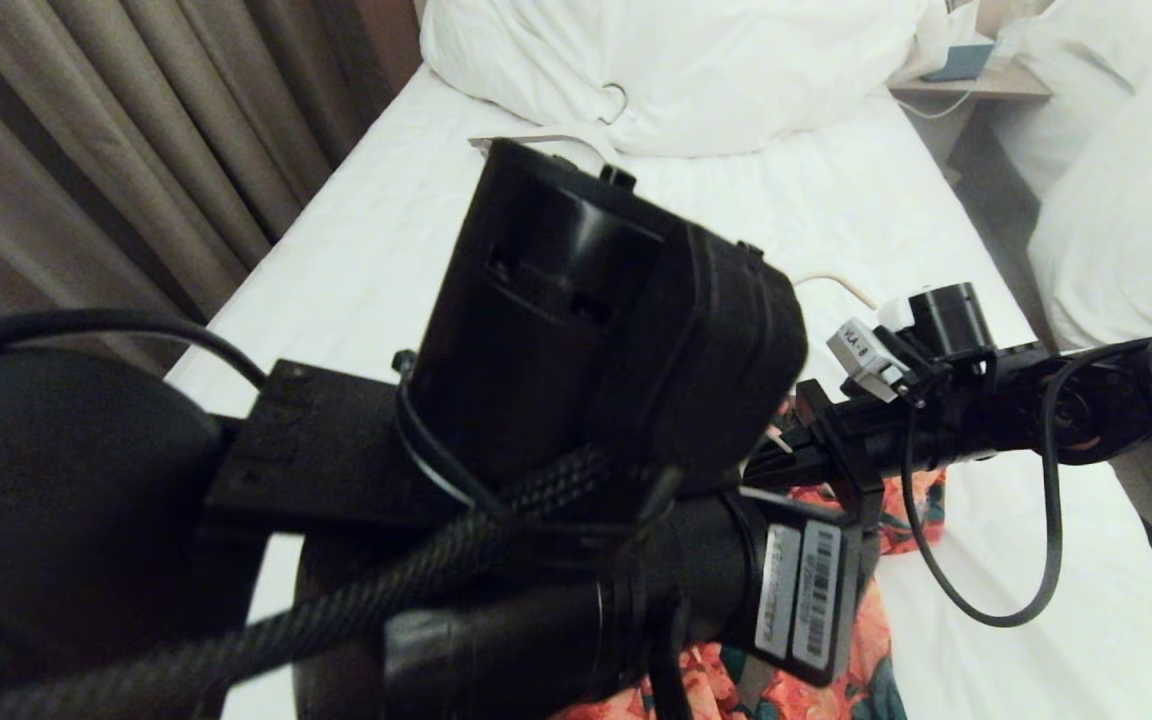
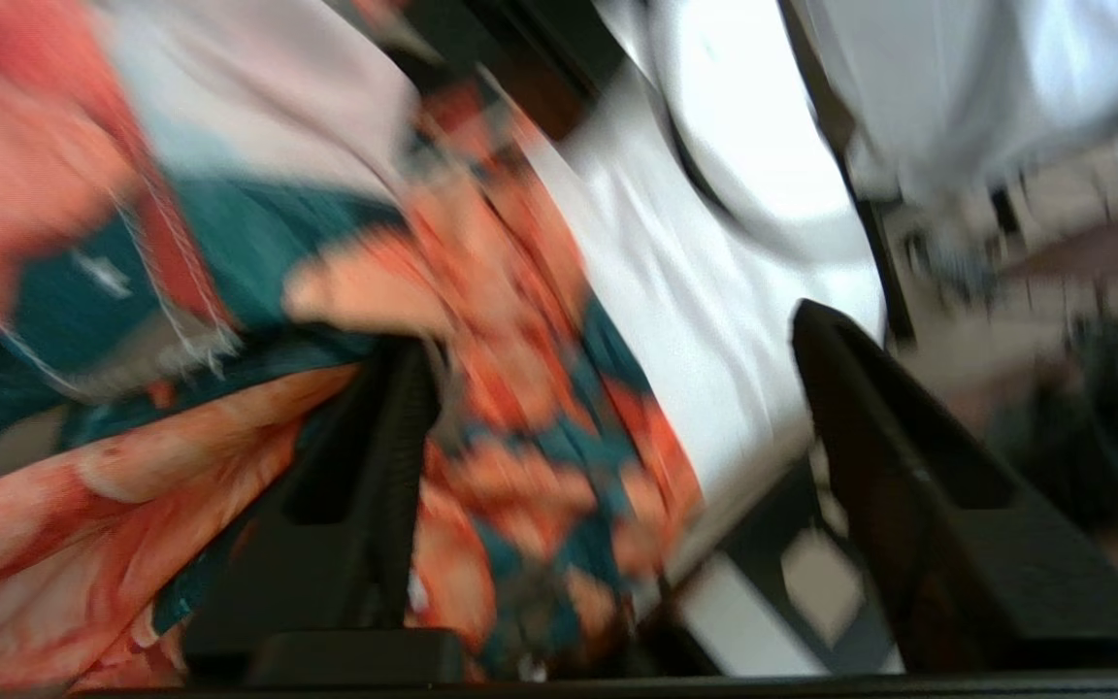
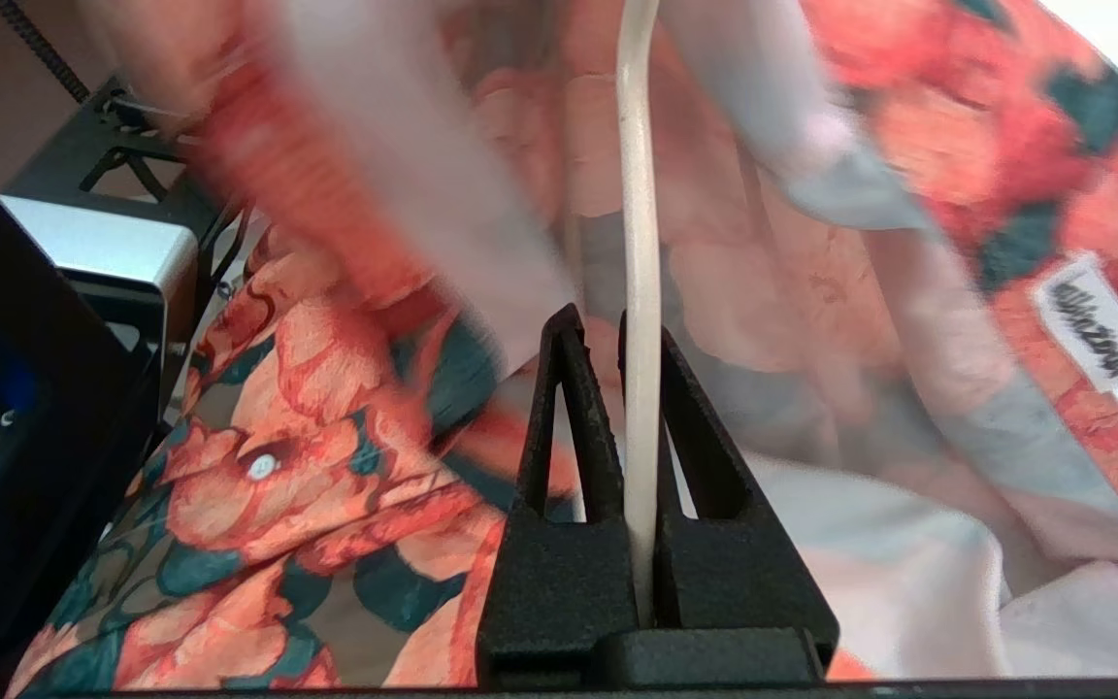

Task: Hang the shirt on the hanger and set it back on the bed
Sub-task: Hook one side of the shirt onto the hanger

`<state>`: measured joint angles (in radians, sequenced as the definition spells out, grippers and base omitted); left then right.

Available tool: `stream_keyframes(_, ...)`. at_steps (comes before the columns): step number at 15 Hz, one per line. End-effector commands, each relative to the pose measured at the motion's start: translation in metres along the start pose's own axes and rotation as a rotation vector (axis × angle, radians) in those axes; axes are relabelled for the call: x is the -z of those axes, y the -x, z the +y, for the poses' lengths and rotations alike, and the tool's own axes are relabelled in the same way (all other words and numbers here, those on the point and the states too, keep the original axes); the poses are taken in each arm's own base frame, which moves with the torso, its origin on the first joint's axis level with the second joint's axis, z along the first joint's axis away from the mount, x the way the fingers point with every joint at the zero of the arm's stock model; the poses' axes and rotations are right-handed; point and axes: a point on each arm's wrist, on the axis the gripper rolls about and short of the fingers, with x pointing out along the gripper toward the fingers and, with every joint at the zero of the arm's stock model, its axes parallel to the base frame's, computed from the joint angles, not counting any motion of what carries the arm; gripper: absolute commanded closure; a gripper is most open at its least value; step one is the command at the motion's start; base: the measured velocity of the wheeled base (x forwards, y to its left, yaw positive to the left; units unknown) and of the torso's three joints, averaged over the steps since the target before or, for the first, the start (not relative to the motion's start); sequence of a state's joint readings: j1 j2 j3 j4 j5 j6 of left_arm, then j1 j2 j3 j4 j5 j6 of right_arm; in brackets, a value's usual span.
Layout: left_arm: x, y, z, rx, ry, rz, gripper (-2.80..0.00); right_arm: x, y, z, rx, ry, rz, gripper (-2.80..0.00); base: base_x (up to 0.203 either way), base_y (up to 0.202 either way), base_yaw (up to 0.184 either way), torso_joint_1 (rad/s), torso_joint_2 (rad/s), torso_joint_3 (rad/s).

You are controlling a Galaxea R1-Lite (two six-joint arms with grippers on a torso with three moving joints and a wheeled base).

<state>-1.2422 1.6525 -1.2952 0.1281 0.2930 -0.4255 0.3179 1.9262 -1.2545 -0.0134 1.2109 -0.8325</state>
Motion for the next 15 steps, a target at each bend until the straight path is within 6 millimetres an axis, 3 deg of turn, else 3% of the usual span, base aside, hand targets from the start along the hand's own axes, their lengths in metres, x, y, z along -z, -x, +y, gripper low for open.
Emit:
stream_keyframes(1,0.02,0.008,-0.008,0.017,-0.043,0.071,-2.8,0.001,-0.002,-0.003,-0.005,-0.007,-0.006,0.0,0.0,0.0,0.0,0.0,0.0,0.0)
stream_keyframes(6,0.024,0.015,-0.002,-0.038,-0.047,0.064,-2.8,-0.008,-0.001,-0.004,-0.013,-0.033,-0.024,0.0,0.0,0.0,0.0,0.0,0.0,0.0)
stream_keyframes(15,-0.01,0.105,0.024,-0.07,-0.112,-0.195,-2.8,-0.027,-0.01,0.003,-0.048,-0.072,-0.046,0.0,0.0,0.0,0.0,0.0,0.0,0.0)
